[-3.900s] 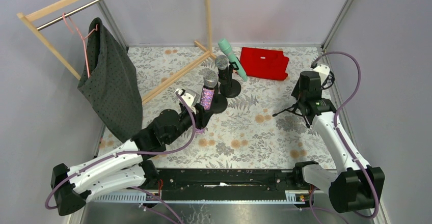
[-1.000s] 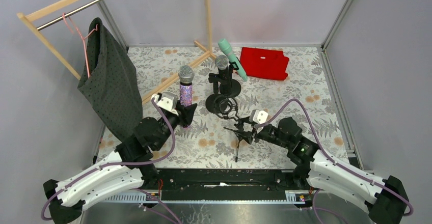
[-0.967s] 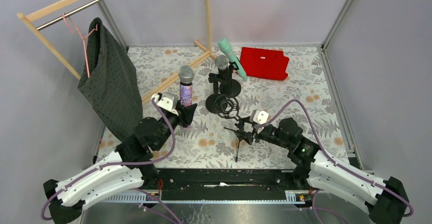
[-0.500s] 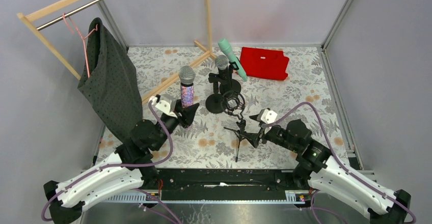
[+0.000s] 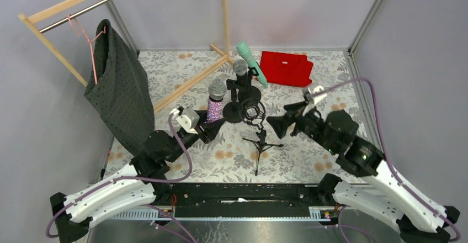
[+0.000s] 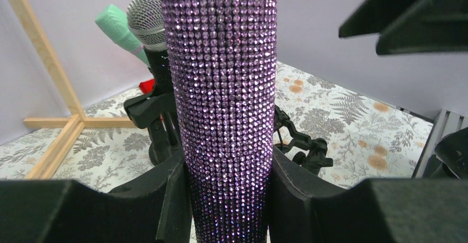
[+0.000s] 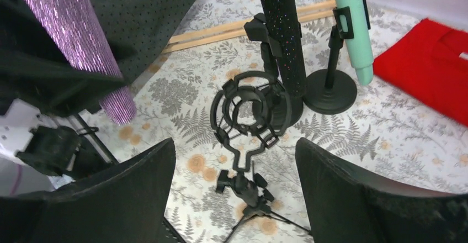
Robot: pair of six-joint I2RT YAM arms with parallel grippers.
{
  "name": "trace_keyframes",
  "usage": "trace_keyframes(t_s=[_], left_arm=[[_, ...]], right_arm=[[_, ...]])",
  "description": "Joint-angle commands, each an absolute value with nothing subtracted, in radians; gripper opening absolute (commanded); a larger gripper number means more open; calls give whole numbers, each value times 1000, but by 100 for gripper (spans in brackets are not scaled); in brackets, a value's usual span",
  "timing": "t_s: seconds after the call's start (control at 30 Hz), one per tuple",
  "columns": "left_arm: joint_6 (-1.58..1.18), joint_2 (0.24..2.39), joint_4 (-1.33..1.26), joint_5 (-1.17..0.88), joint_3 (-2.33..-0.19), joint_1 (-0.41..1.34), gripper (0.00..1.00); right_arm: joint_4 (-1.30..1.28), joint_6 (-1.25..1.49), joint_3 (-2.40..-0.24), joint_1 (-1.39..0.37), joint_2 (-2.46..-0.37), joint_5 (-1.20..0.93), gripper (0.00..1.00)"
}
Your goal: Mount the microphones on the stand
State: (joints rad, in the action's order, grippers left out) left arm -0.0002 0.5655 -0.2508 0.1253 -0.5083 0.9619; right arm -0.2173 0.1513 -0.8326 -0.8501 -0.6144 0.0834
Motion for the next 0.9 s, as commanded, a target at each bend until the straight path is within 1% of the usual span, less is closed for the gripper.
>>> trace_keyframes(t_s=[0.0, 0.07, 0.1, 0.27, 0.5, 0.67, 0.87], left_arm=[[10, 583, -359, 88, -566, 960, 0], [9, 582, -354, 93, -569, 959, 0], [8, 579, -351, 95, -568, 959, 0], [6, 569, -338, 100, -567, 959, 0], [3, 594, -346, 72, -579, 959, 0], [-28, 638, -373, 39, -595, 960, 0], [-85, 707, -406, 5, -626, 959, 0]], right_arm=[[-508, 356, -1042, -853, -814, 177, 89], [-525, 408, -1073, -854, -855, 190, 97], [-528, 430, -1087, -854, -863, 184, 99], [-518, 458, -1116, -853, -855, 169, 100], [-375, 380, -1028, -853, -758, 171, 100], [-236, 351, -1009, -854, -711, 67, 100], [-91, 347, -1018, -854, -768, -131, 97]])
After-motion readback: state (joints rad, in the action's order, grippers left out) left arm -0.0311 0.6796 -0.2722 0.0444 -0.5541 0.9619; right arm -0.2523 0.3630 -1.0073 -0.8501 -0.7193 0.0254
